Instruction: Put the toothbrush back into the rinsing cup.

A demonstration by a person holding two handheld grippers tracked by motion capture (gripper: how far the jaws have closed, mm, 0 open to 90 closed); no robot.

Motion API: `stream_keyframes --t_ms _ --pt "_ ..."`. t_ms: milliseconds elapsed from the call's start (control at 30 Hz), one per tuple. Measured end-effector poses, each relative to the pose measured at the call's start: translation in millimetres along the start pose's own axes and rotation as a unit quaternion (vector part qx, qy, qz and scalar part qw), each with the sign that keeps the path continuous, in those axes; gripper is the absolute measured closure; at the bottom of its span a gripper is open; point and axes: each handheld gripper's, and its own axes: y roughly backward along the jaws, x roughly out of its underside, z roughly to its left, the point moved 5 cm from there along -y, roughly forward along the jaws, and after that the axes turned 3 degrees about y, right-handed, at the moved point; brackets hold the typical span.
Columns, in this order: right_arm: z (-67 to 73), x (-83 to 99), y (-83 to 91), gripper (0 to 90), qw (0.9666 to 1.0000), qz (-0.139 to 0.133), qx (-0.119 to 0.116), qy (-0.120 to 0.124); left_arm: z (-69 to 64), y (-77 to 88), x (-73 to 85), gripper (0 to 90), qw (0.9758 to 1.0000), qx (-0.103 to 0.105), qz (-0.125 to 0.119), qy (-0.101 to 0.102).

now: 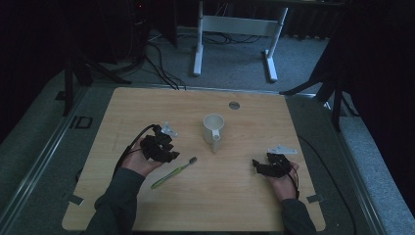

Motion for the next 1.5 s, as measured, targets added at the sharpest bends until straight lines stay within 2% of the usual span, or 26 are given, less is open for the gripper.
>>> stream_keyframes --t_ms 467,733,1000,1500 --pt "0.0 0.0 0.0 28.0 1.0000 0.000 0.000 0.000 -4.2 -10.0 -1.8 63.1 0.9997 0.008 0.024 -0.003" --pt "0.0 -0.1 -0.1 28.0 1.0000 0.000 0.000 0.000 -6.0 -16.6 -3.5 63.9 0.9991 0.008 0.041 0.002" --pt "-0.1 -0.1 -0.1 28.0 1.0000 0.000 -0.001 0.000 -4.6 -22.6 -2.3 65.0 0.9977 0.006 0.066 0.010" --pt "-0.2 0.0 -0.1 28.0 1.0000 0.000 -0.001 0.001 -8.0 -37.0 -0.4 65.9 0.9944 0.010 0.105 0.002"
